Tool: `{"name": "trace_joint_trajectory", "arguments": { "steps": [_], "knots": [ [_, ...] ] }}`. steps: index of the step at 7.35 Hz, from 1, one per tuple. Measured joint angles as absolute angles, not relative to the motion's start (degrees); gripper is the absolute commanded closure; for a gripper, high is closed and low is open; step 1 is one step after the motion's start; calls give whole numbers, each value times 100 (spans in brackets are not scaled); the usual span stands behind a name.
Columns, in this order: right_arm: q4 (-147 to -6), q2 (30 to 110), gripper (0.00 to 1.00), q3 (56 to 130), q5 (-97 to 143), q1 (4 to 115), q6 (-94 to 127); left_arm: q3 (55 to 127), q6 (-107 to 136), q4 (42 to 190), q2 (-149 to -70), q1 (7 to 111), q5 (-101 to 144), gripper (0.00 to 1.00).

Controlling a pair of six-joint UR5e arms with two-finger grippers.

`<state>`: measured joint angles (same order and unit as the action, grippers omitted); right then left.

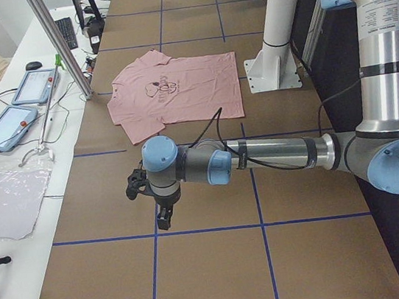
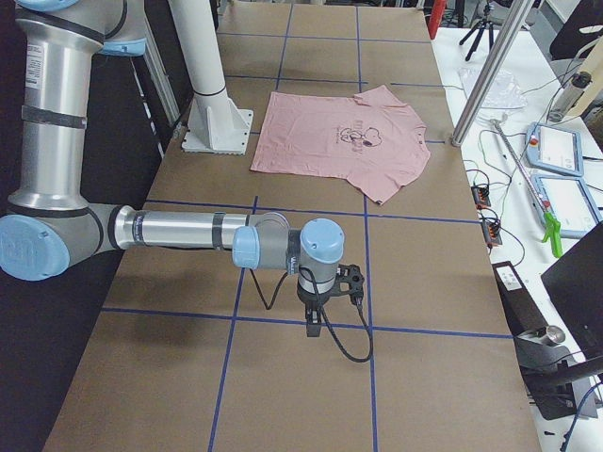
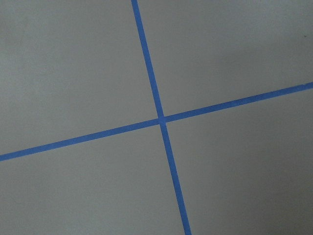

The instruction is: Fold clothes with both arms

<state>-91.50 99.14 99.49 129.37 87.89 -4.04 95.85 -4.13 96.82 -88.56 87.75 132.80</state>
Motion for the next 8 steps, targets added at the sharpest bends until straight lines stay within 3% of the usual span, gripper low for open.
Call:
{"name": "trace_joint_trajectory", "arguments": {
  "steps": [8],
  "knots": [
    [-9080,9553,0,10247,12983,8756,-409,9769,-502,10309,-8884,8731,12505,0]
  ]
}}
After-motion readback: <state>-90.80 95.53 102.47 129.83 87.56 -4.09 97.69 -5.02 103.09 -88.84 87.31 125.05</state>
